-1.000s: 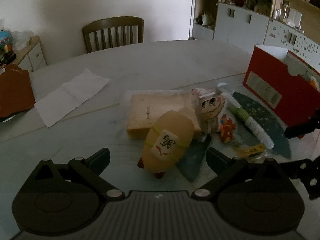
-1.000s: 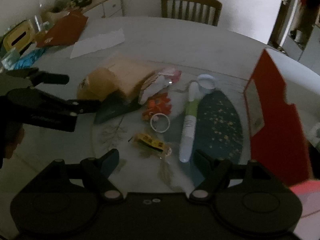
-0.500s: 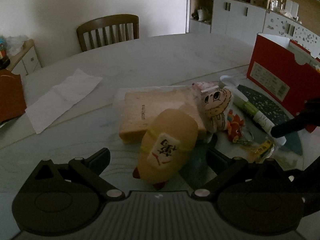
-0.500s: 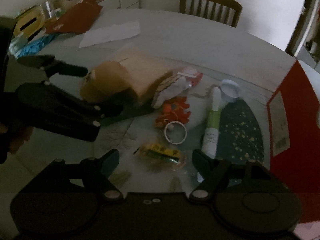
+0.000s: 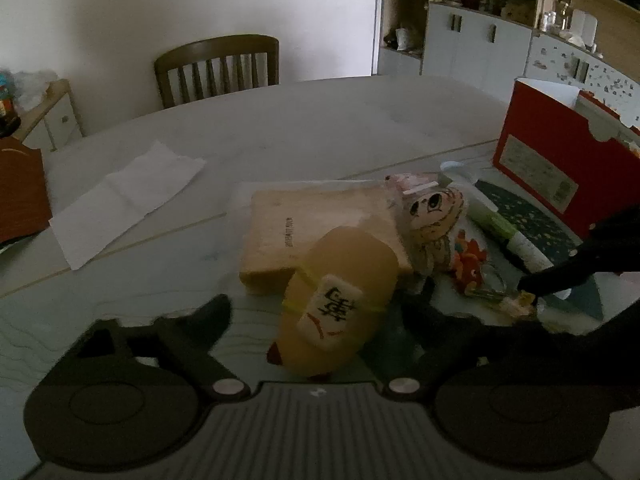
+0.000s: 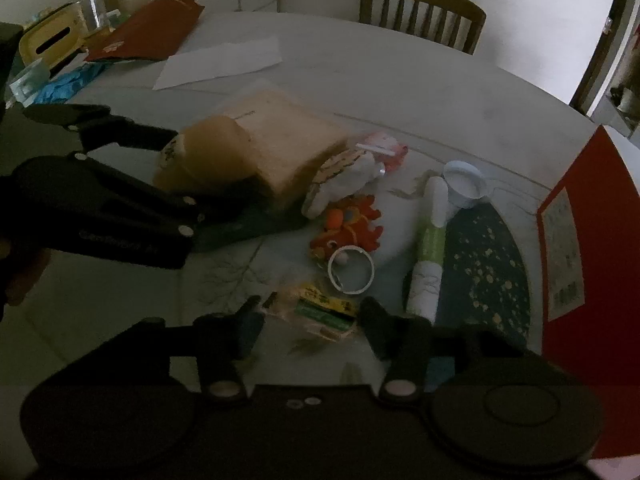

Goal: Organize objects
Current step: 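Grasp the tan potato-shaped toy with the left gripper and lift it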

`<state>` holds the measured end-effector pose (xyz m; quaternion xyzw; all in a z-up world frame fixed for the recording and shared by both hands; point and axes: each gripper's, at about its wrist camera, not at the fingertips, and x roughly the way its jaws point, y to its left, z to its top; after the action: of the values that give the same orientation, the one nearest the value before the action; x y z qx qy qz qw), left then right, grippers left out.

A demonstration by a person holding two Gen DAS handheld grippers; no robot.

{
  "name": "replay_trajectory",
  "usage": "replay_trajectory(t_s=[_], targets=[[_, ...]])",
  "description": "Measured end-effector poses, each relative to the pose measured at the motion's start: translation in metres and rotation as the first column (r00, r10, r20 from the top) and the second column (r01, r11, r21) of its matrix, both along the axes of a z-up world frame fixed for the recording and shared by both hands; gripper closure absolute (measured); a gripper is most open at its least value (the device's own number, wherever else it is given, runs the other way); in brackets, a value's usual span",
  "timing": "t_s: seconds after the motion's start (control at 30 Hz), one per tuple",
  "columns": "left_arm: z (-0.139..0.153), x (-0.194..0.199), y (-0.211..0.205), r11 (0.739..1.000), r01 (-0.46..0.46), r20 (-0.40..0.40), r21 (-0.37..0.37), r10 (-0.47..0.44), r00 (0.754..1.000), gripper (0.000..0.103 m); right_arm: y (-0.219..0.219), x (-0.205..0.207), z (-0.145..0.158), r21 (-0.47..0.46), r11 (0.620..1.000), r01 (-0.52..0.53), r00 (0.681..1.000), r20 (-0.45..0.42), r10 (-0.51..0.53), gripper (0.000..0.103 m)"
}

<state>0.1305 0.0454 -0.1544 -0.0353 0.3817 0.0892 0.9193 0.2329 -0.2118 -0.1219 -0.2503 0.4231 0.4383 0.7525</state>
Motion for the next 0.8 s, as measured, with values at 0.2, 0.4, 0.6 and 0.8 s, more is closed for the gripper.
replay_trajectory(t_s=[0.2,0.4,0.6,0.8], targets=[[0.003,-0.003,-0.003,1.000,0.003,-0.008,-0.022,-0.003,1.000,0.050,-0.004,-0.004,0.001,0.000,1.000,0.017,1.000,0.017,-0.017,0.073],[0.007,-0.007,-0.009,1.000,0.000,-0.020,-0.017,0.000,1.000,0.054,-0.017,-0.007,0.008,0.028,0.999,0.042,0.999,0.019,-0.043,0.080],[0.021,-0.019,-0.019,0.999,0.000,-0.014,-0.055,-0.001,1.000,0.055,-0.039,-0.012,0.026,0.086,0.994,0.071,0.997,-0.010,-0.070,0.081],[0.042,-0.031,-0.041,0.995,0.026,-0.005,-0.092,-0.027,1.000,0.055,-0.064,-0.015,0.053,0.154,0.984,0.088,0.996,-0.040,-0.083,0.081]])
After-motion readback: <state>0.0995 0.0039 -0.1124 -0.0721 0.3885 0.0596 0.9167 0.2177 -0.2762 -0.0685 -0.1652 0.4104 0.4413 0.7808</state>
